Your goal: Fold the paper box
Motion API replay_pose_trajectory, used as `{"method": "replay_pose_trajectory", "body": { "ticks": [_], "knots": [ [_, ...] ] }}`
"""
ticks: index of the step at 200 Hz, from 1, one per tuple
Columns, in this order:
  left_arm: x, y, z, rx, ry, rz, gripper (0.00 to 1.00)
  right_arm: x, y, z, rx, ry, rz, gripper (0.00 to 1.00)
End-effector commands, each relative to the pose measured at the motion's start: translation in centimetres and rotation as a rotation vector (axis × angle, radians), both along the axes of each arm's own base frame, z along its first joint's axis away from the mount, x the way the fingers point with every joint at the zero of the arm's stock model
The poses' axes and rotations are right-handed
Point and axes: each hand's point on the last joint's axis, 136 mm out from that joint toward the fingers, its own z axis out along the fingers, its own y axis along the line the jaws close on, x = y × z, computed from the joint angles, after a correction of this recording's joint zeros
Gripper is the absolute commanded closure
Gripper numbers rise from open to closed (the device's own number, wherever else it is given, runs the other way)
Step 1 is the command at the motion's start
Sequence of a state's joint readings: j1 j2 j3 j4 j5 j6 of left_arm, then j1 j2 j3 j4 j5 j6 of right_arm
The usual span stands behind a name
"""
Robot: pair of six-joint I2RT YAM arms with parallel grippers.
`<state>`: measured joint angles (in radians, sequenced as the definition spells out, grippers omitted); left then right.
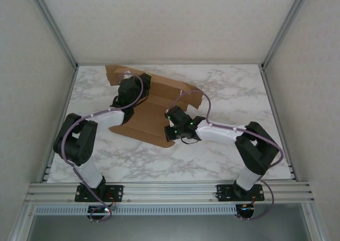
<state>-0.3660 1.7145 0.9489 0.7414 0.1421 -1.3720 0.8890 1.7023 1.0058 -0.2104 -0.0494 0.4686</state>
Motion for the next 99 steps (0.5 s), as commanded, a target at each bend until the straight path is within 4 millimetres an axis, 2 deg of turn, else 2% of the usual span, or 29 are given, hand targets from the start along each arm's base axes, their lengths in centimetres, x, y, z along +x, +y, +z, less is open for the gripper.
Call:
{"method": "replay_pose_trajectory", "body": {
  "ticks": [1,26,46,76,99],
  "knots": [
    [-0.9,2.0,0.5,0.016,-0.038,0.107,1.0,0.5,-0.5,-2.4,-0.06,0.002,-0.047,1.0],
    [-1.4,2.4,0.1,0.057,-0.022,0.127,1.0,0.5,-1.9,-5.0,-0.122,0.042,-0.081,1.0],
    [-1.7,2.4,0.1,0.073,-0.01,0.132,1.0,0.6,-3.3,-6.1,-0.187,0.054,-0.114,1.0],
    [-2.2,3.2,-0.1,0.103,0.005,0.17,1.0,1.5,-6.3,-6.7,-0.26,0.065,-0.181,1.0],
    [-2.6,3.4,-0.5,0.104,0.011,0.17,1.0,2.5,-8.3,-6.2,-0.28,0.058,-0.229,1.0]
  ]
}}
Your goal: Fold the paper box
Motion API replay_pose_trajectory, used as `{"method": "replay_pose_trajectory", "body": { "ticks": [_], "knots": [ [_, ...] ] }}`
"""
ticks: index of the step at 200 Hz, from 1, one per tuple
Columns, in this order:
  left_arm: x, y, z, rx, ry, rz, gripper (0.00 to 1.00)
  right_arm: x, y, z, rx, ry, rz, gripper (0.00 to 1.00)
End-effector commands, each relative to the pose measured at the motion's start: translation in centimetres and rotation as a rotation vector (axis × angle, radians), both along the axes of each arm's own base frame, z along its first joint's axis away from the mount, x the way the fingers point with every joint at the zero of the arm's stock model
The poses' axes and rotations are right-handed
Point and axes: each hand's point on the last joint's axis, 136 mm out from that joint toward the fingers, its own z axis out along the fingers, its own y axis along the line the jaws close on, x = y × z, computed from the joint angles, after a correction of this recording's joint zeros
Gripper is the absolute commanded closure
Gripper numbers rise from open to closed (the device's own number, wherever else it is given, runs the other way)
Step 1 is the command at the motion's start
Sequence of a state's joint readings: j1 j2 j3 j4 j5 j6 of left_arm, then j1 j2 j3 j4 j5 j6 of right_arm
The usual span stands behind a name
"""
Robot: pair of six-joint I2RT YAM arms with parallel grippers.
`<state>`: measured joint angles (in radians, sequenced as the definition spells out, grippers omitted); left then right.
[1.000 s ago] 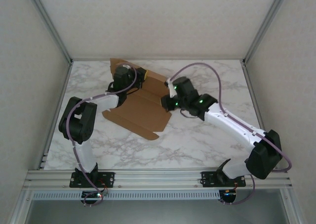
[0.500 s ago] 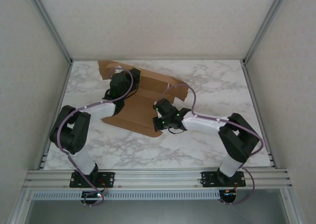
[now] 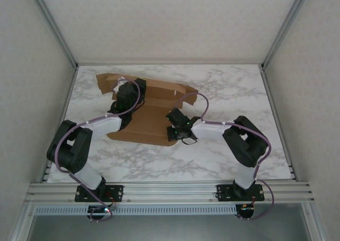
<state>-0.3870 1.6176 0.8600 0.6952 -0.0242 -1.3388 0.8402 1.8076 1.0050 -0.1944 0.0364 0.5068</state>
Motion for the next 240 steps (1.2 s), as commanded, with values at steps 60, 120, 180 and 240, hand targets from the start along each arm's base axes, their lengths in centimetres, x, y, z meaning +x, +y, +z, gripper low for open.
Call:
{"method": "replay_pose_trajectory", "body": {
  "ticks": [60,120,180,240],
  "knots": [
    [-2.0,-0.1,-2.6,0.014,0.042,-0.021,1.0,1.4,-8.8,-0.6,-0.164,0.045,-0.167,1.0],
    [-2.3,0.9,-2.5,0.03,0.003,0.037,1.0,1.1,-6.9,4.0,0.011,0.025,-0.102,1.0],
    [2.1,0.6,-1.5,0.04,0.006,0.068,1.0,0.1,-1.4,8.2,0.253,0.14,-0.038,0.84],
    [3.8,0.3,-3.4,0.027,0.062,0.054,1.0,0.0,3.5,4.8,0.089,0.154,-0.006,1.0]
  ]
}}
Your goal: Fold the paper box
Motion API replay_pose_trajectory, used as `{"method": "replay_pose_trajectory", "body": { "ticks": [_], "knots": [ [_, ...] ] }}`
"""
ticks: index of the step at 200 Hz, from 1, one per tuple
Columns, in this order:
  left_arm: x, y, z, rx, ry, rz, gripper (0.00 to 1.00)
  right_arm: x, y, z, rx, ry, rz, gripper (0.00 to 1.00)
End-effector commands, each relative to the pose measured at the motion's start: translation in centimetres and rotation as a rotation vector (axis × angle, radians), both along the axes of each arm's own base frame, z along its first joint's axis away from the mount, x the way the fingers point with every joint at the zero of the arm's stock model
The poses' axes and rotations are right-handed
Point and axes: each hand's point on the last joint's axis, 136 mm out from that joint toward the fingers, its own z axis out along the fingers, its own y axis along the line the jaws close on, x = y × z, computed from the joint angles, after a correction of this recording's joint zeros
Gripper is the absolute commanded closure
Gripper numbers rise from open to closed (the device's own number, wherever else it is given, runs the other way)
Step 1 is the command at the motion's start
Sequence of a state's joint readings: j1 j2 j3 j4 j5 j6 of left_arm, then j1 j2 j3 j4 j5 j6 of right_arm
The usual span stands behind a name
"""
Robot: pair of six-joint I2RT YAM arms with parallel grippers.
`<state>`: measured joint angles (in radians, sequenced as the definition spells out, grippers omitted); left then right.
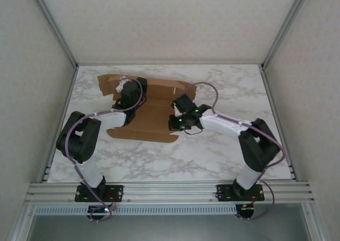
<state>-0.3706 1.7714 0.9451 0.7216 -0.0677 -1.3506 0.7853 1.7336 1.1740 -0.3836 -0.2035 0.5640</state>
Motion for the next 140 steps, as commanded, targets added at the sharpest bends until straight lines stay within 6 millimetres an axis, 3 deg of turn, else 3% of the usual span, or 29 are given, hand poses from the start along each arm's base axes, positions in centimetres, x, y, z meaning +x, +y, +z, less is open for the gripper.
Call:
{"method": "replay_pose_trajectory", "body": {
  "ticks": [1,38,57,110,140],
  "knots": [
    [0.7,-0.2,-0.4,0.016,0.025,-0.008,1.0,0.1,1.0,-2.3,-0.115,0.015,-0.014,1.0],
    [0.5,-1.1,-0.8,0.036,0.042,-0.055,1.0,1.5,1.0,-7.0,-0.252,0.042,-0.046,1.0],
    [0.2,-1.6,-1.1,0.069,0.055,-0.09,1.0,1.3,-0.2,-8.9,-0.33,0.067,-0.051,1.0],
    [-0.8,-3.8,-1.9,0.277,0.136,-0.289,1.0,-1.0,-4.2,-11.1,-0.447,0.098,-0.029,1.0],
    [-1.7,-3.8,-2.5,0.322,0.149,-0.324,0.99,-1.3,-5.6,-11.0,-0.446,0.103,-0.05,1.0]
  ]
}}
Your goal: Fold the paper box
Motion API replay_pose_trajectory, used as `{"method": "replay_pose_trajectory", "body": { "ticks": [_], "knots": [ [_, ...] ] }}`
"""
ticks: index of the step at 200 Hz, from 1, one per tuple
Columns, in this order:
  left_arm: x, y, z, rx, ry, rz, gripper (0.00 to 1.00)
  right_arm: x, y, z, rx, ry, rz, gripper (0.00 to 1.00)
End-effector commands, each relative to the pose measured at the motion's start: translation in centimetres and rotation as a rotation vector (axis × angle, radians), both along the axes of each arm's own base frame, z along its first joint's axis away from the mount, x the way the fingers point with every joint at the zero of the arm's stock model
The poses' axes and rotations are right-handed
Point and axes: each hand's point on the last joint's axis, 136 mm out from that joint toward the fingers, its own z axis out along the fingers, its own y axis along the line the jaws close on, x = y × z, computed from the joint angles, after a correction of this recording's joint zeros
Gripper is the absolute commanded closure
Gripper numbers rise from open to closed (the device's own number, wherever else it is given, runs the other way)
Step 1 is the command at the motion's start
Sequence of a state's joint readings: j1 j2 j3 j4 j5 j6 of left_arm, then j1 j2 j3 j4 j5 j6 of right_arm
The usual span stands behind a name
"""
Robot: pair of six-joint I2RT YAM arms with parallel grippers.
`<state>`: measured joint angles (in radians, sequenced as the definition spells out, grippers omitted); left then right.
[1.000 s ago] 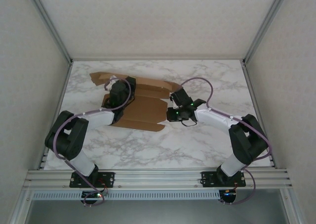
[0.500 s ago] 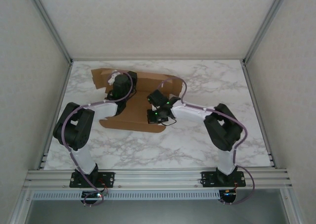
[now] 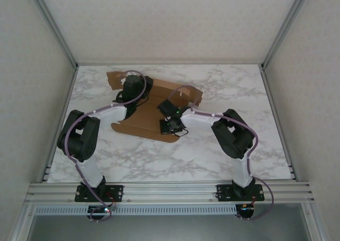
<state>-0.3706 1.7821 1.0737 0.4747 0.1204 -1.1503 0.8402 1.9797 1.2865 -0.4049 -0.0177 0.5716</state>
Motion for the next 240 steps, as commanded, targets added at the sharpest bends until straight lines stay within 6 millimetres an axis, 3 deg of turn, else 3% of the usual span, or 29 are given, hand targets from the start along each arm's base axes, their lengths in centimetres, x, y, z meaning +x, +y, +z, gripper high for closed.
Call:
{"method": "replay_pose_trajectory", "body": {
  "ticks": [1,84,123,170,240],
  "knots": [
    [-1.7,-0.3,-1.8,0.136,0.057,-0.09,0.99,-3.0,-6.3,-3.9,-0.217,0.114,-0.029,1.0],
    [-2.0,-0.2,-2.1,0.088,0.052,-0.073,0.96,-3.1,-10.5,-3.1,-0.175,0.116,-0.084,1.0],
    [-0.7,-0.4,-2.2,0.101,0.04,-0.061,0.97,-2.8,-10.0,-2.1,-0.121,0.123,-0.053,1.0],
    [-0.8,-1.2,-3.0,0.071,0.039,-0.059,0.98,-2.1,-9.2,-0.3,-0.081,0.093,-0.024,1.0],
    [-2.0,-1.4,-2.9,0.042,0.025,-0.053,0.98,-1.5,-9.5,3.3,-0.043,0.017,0.004,0.79]
  ]
}}
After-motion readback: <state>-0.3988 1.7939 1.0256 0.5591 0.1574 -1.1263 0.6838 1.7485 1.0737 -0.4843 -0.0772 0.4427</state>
